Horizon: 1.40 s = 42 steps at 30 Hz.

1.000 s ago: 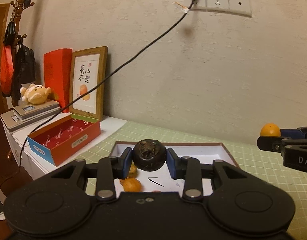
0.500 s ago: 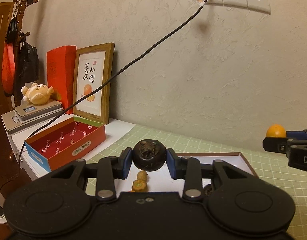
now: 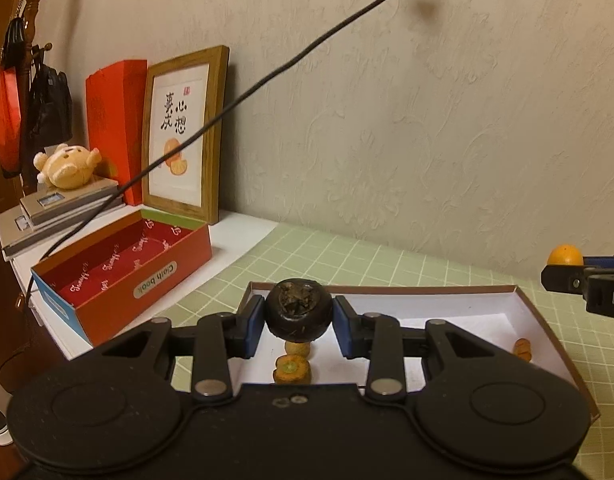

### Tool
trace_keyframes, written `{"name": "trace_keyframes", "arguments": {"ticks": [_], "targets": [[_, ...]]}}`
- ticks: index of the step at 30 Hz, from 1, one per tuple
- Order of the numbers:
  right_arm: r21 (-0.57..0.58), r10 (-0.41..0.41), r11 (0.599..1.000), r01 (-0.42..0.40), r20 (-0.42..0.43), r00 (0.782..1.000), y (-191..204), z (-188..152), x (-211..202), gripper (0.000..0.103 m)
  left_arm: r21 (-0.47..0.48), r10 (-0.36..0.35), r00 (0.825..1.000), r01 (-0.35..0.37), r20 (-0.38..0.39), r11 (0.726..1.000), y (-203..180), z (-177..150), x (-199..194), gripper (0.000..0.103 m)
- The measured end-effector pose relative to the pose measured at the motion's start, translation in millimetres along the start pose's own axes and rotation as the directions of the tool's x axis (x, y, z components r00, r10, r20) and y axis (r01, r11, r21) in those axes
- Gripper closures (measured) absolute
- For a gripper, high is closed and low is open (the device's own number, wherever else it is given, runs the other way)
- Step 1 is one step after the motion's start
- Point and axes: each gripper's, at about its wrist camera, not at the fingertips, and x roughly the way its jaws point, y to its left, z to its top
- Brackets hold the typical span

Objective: Organize fruits

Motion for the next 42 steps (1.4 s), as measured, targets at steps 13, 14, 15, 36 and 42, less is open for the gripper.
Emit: {"name": "trace_keyframes", "arguments": {"ticks": [13, 14, 15, 36, 42], "targets": [[0.021, -0.003, 1.0, 0.004, -0.037, 0.999, -9, -2, 25, 0.069, 0.006, 0.004, 0.999, -0.003, -0.034, 1.0, 0, 1, 23, 0.076], [0.025, -0.001, 1.0, 0.002, -0.042, 0.999, -10, -3, 27, 0.069, 0.007, 0.005, 0.999, -0.004, -0.035, 1.0, 0, 0, 24, 0.076], [0.027, -0.002, 1.0, 0.003, -0.045, 0.999, -11, -3, 28, 0.069, 0.008, 0.009, 0.999, -0.008, -0.039, 1.0, 0, 0, 25, 0.076], [0.034, -0.047, 0.998, 0.048, -0.032, 0.998, -16, -13, 41, 0.0, 0.035, 0.097, 0.995, -0.097, 0.008, 0.995, -4, -6, 29, 0.006], [0.033, -0.041, 0.999, 0.042, -0.035, 0.999, -17, -13, 41, 0.0, 0.034, 0.104, 0.995, -0.104, 0.009, 0.994, -5, -6, 27, 0.006]]}}
